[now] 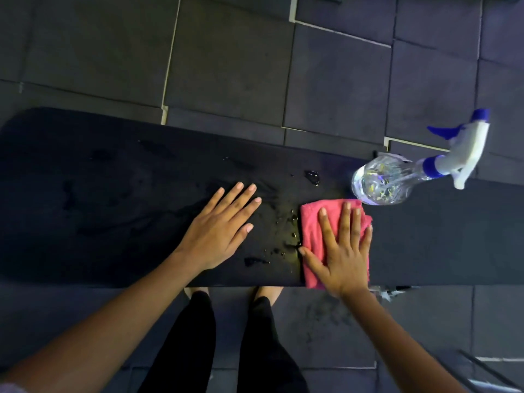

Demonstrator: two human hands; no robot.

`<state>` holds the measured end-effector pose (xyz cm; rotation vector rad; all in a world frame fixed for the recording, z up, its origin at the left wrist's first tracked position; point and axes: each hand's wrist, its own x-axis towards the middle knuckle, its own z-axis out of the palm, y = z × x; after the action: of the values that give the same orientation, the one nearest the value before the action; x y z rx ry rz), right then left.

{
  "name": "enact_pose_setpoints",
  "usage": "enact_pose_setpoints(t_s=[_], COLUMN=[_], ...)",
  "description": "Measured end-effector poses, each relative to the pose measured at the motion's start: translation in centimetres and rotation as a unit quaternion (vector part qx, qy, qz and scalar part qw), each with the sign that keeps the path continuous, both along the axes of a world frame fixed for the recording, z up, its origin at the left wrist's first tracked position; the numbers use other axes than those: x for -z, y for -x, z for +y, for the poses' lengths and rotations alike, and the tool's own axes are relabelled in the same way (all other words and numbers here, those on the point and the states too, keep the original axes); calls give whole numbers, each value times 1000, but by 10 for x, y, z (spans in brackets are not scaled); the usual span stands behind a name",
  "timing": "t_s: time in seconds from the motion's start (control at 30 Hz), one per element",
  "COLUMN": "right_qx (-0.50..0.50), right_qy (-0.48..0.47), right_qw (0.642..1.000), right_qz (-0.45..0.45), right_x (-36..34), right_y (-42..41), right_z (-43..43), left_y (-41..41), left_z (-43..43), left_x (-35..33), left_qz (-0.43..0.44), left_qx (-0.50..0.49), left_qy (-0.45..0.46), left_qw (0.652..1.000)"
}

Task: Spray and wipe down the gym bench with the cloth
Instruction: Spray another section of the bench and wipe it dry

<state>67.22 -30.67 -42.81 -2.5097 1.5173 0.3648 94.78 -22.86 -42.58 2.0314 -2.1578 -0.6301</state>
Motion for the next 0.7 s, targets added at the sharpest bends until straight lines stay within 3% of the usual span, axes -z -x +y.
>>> enact_pose_setpoints(t_s=[0.4,0.5,0.6,0.7], right_qx=[197,240,201,71], right_qy=[5,-4,-3,-5], right_qw=[980,970,979,997], right_qz=[-27,-42,-39,-43], right_x=[5,9,8,4], right_y=[-120,-143,-144,-135], right_z=[-39,-60,-56,-40], left_y=[-2,-9,-26,-37], left_z=[5,7,10,17], left_x=[11,10,8,8], left_qz=[-19,-38,-49,-57], left_qx=[2,-44,-86,-86], left_qy=[9,3,0,1], left_qw=[1000,998,995,995])
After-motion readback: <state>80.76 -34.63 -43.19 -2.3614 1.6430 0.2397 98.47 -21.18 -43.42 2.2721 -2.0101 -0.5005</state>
